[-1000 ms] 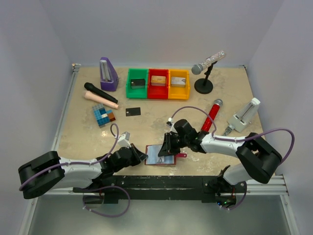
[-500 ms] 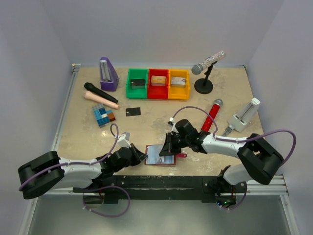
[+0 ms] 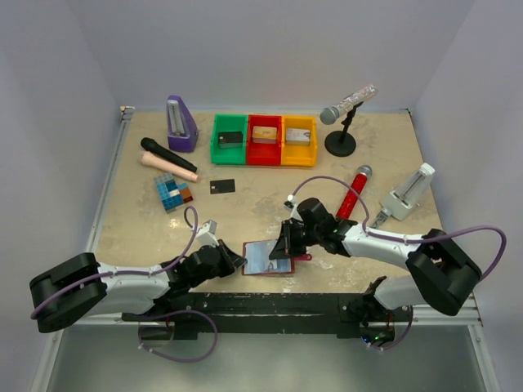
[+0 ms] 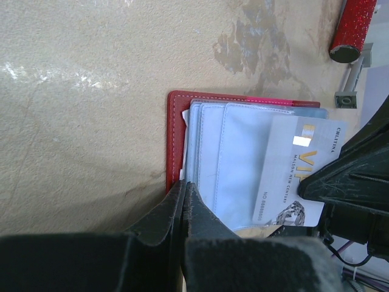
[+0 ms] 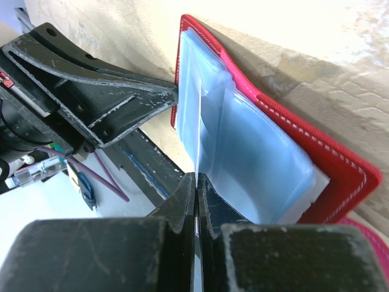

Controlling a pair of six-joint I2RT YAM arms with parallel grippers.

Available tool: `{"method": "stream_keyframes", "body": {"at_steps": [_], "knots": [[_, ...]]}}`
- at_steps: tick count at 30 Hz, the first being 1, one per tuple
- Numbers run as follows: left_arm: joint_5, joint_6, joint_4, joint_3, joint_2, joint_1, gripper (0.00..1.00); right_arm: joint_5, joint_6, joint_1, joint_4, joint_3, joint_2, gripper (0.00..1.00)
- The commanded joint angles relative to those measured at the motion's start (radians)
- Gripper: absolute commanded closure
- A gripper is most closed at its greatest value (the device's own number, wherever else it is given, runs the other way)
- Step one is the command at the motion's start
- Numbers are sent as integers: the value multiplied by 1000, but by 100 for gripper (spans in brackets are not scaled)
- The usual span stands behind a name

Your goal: Take the credit cards out of the card holder

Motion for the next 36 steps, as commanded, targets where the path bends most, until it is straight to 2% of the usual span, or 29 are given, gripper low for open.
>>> {"method": "stream_keyframes", "body": {"at_steps": [1, 6, 11, 12, 13, 18, 20, 22, 25, 28, 31, 33, 36], "knots": [[-32, 6, -124, -63, 5, -5, 100, 30, -47, -25, -70, 1, -43, 100], [-41, 34, -147, -60, -58, -7, 100, 57, -99, -68, -180, 16, -103, 100], [-24, 143, -178, -18, -184, -4, 100, 132, -181, -74, -341, 88, -195, 100], [-24, 163, -195, 2, -207, -4, 96, 145, -200, -72, -373, 107, -210, 100], [-23, 184, -210, 18, -232, -4, 90, 148, -218, -74, -395, 120, -224, 100], [-6, 272, -271, 110, -350, -4, 38, 97, -336, -72, -458, 176, -302, 100], [6, 308, -304, 149, -405, -2, 27, 25, -422, -74, -470, 196, -330, 100], [28, 344, -325, 173, -459, -1, 22, -82, -488, -72, -486, 216, -359, 100], [107, 417, -292, 187, -552, 5, 21, -241, -592, -66, -568, 272, -368, 100], [248, 488, -220, 190, -627, 10, 24, -328, -701, -39, -697, 332, -359, 100], [408, 557, -219, 236, -643, 12, 28, -375, -760, 15, -809, 399, -341, 100], [482, 592, -256, 287, -629, 12, 31, -353, -786, 70, -861, 449, -326, 100], [535, 631, -318, 354, -603, 12, 42, -319, -815, 116, -923, 501, -293, 100]]}}
